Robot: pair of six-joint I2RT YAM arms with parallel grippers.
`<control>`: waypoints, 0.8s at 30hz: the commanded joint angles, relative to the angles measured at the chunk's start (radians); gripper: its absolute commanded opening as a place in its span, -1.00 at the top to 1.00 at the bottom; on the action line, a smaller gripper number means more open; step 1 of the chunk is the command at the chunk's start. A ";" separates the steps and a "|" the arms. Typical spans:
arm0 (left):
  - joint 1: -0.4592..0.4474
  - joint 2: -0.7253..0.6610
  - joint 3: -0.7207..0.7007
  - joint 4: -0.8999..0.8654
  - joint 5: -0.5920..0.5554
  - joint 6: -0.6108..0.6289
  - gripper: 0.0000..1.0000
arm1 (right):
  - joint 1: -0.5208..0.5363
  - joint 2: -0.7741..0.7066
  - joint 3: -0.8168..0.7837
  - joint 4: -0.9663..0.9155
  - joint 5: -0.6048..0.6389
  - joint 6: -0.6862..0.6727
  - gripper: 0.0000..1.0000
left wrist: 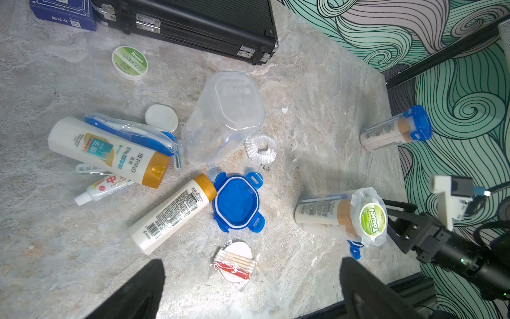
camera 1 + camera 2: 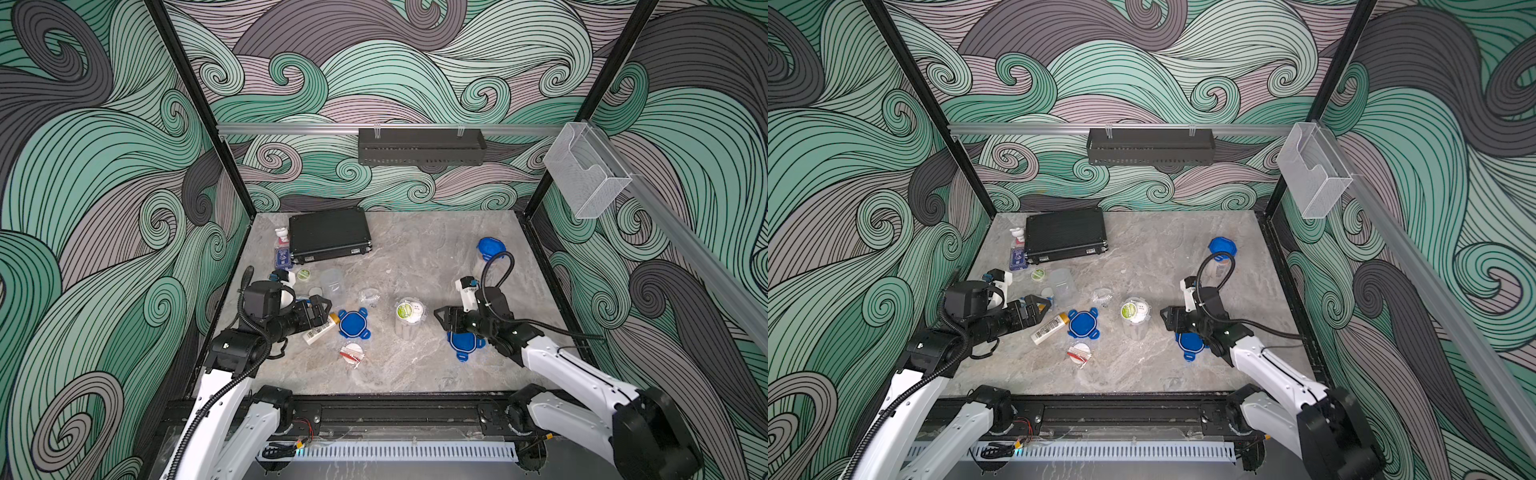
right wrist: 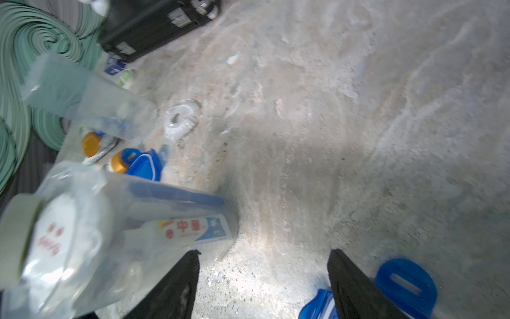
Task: Take out toiletry kits
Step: Pick up the container from the center of the board.
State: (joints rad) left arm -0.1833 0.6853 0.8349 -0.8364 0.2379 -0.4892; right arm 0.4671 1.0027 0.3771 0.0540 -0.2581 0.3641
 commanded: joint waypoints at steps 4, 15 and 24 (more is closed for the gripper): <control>0.005 0.007 -0.003 0.019 0.026 0.015 -0.97 | 0.128 -0.023 -0.161 0.372 -0.130 -0.175 -0.61; 0.005 0.000 -0.006 0.023 0.035 0.016 -0.97 | 0.228 0.046 -0.202 0.560 -0.055 -0.273 -0.82; 0.005 0.007 -0.005 0.026 0.045 0.018 -0.97 | 0.267 0.217 -0.219 0.805 -0.011 -0.339 -0.88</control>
State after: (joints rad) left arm -0.1833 0.6964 0.8291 -0.8223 0.2737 -0.4816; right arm 0.7216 1.1873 0.1570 0.7326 -0.2981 0.0685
